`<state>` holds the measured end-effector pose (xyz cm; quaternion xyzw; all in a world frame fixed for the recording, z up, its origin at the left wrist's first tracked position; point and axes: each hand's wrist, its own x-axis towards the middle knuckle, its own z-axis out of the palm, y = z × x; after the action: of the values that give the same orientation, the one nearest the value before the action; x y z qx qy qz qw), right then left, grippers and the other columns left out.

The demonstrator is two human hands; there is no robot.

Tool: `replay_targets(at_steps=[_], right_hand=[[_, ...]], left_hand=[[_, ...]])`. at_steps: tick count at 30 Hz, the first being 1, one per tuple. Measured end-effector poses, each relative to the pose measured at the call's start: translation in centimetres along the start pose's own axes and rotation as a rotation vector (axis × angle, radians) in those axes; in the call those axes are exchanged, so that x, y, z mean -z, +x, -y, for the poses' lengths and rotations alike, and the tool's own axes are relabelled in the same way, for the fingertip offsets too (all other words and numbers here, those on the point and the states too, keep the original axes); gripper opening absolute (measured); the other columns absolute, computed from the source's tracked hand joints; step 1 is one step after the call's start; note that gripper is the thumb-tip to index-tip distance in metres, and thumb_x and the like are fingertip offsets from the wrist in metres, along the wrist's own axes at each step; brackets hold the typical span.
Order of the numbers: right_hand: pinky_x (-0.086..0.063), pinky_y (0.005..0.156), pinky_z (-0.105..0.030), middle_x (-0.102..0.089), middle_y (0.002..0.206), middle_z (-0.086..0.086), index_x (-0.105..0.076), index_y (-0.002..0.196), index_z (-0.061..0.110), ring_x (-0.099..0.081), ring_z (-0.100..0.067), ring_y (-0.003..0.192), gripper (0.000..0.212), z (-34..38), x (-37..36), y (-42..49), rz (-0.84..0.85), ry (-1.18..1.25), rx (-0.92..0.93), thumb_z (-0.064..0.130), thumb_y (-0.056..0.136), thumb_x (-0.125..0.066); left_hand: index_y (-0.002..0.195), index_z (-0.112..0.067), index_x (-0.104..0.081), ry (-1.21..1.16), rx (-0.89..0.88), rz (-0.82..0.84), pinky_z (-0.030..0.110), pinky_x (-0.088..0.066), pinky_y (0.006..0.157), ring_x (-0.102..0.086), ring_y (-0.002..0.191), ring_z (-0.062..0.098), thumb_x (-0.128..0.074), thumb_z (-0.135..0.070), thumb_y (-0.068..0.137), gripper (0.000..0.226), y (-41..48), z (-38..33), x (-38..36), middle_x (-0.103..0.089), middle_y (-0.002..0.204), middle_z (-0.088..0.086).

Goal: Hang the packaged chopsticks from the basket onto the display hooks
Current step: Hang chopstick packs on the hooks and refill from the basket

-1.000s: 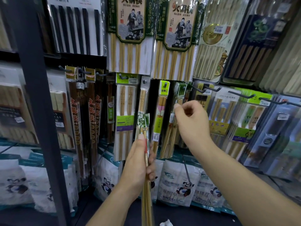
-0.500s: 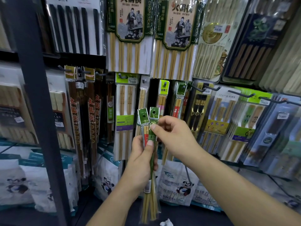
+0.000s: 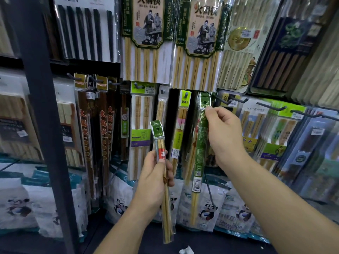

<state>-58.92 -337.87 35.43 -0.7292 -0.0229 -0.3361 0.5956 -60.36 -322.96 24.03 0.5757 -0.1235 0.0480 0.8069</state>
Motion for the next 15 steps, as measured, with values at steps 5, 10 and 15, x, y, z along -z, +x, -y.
replay_targets(at_steps=[5, 10, 15], right_hand=[[-0.039, 0.055, -0.020, -0.027, 0.045, 0.015, -0.053, 0.071, 0.009, -0.027, -0.006, 0.045, 0.040, 0.2, 0.0, 0.6, -0.027, -0.027, 0.014, 0.028, 0.105, -0.053], [-0.041, 0.062, -0.028, -0.027, 0.043, 0.014, -0.045, 0.062, 0.017, -0.026, -0.006, 0.043, 0.045, 0.4, -0.1, 0.8, -0.033, -0.042, -0.002, 0.028, 0.105, -0.053], [-0.039, 0.063, -0.030, -0.026, 0.043, 0.015, -0.042, 0.063, 0.016, -0.025, -0.005, 0.043, 0.045, 0.5, -0.1, 1.2, -0.052, -0.056, 0.006, 0.027, 0.105, -0.053]], left_hand=[[0.108, -0.012, -0.055, 0.017, -0.023, 0.022, 0.027, -0.057, 0.063, -0.058, 0.065, 0.008, -0.040, -0.013, 0.111, 0.016, 0.2, 0.3, -0.1, -0.062, 0.073, -0.010], [0.116, -0.011, -0.053, 0.006, -0.029, 0.018, 0.030, -0.059, 0.064, -0.059, 0.066, 0.010, -0.041, -0.013, 0.110, 0.013, 0.2, 0.4, 0.0, -0.063, 0.074, -0.010], [0.112, -0.012, -0.055, 0.012, -0.032, 0.009, 0.034, -0.061, 0.067, -0.060, 0.068, 0.012, -0.042, -0.014, 0.110, 0.014, 0.2, 0.4, 0.1, -0.064, 0.076, -0.009]])
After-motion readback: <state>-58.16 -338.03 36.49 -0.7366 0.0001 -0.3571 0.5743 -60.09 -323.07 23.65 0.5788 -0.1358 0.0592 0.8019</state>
